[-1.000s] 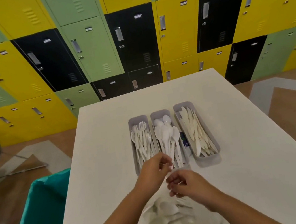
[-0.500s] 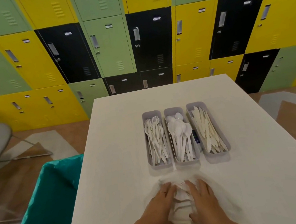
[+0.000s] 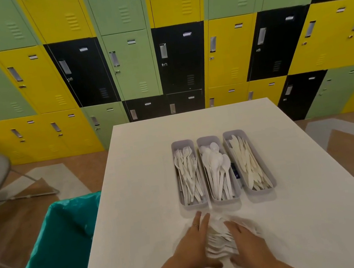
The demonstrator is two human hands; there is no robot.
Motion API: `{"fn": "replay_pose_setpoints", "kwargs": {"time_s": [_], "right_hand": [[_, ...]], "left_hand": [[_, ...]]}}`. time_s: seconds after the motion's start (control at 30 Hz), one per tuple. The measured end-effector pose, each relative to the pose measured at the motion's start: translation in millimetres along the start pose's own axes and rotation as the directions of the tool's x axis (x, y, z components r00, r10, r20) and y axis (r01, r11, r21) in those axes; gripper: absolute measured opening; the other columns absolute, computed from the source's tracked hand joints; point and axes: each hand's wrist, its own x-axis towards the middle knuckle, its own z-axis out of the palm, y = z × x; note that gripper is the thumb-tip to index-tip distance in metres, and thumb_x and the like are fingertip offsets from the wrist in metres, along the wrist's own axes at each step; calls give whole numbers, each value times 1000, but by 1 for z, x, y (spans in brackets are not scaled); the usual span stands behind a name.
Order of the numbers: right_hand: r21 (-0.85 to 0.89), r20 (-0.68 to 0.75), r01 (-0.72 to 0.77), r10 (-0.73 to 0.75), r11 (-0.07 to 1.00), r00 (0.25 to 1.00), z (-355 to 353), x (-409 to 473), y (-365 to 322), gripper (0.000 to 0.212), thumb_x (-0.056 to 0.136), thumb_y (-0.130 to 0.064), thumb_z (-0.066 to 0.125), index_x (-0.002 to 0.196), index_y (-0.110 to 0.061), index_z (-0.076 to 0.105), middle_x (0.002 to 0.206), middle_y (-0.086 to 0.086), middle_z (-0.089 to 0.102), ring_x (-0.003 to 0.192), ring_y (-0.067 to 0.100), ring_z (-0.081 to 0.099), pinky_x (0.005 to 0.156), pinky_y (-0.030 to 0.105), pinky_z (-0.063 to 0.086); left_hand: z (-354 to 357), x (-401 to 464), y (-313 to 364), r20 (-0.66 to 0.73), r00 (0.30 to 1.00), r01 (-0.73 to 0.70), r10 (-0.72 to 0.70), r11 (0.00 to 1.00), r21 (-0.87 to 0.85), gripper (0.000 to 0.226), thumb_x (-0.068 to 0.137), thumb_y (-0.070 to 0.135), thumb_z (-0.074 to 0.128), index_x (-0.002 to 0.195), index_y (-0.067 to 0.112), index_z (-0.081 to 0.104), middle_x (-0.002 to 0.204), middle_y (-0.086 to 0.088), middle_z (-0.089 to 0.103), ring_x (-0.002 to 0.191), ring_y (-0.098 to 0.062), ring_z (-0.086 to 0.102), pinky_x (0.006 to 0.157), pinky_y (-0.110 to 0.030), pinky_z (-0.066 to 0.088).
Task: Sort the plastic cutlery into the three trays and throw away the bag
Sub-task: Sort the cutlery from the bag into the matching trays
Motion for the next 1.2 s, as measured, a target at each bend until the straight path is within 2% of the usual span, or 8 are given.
{"fn": "replay_pose_setpoints", "kwargs": {"time_s": [0.4,0.5,0.6,0.7,0.83,0.9,1.0,1.2], "right_hand": [[-38,-2,57,-57,998,998,2,6,9,33,88,-22,55,120,-16,50,125,1,50,111,18,53,79,21,38],[-26,18,44,-43,999,999,-7,8,11,35,88,-24,56,120,-13,50,125,4,55,114,18,53,88,23,38],[2,37,42,-42,999,998,-22,7,14,42,89,-30,58,125,-12,47,126,3,58,116,19,55,79,23,36],[195,42,18,-26,981,999,-38,3,19,48,87,-34,62,129,-14,47,128,-2,57,120,18,53,90,22,40],[624,29,-28,13,781,1000,-63,-3,20,16,83,-20,68,96,-18,59,85,-4,72,80,7,68,80,20,50],[752,24,-29,16,659,1000,-72,-4,22,14,85,-14,66,97,-8,61,80,5,74,78,15,71,82,32,54],[873,17,-26,24,486,1000,-84,-4,19,9,88,-11,62,96,-6,64,85,12,72,80,21,72,69,29,54],[967,-65,22,159,254,985,-99,5,17,16,88,-12,61,95,2,66,89,17,72,87,29,70,78,42,55]], "left_hand": [[-1,16,-8,21,997,70,-69,996,-52,119,63,46,81,150,12,8,158,-5,16,143,-21,25,115,-33,29],[-7,12,-10,52,995,85,-81,994,-71,114,67,36,81,151,10,8,158,-5,15,139,-22,31,112,-28,30],[-11,11,-12,56,994,103,-98,991,-88,107,68,35,81,149,12,16,155,-4,24,128,-23,44,103,-25,36],[-15,9,-10,44,992,121,-116,986,-116,99,70,38,79,148,16,23,151,-2,32,122,-20,49,98,-24,38],[-23,7,6,-30,996,76,-82,981,-179,69,82,41,68,140,18,38,141,1,45,118,-13,52,94,-20,40],[-28,10,22,-55,997,40,-54,972,-231,51,89,41,59,132,16,48,133,0,55,113,-11,56,93,-22,44],[-34,12,49,-27,999,31,-44,931,-364,41,94,42,49,123,14,56,117,-4,65,102,-13,60,89,-24,46],[-33,22,90,219,976,186,-10,568,-802,44,84,42,62,120,20,47,111,-11,64,96,-20,65,90,-34,54]]}}
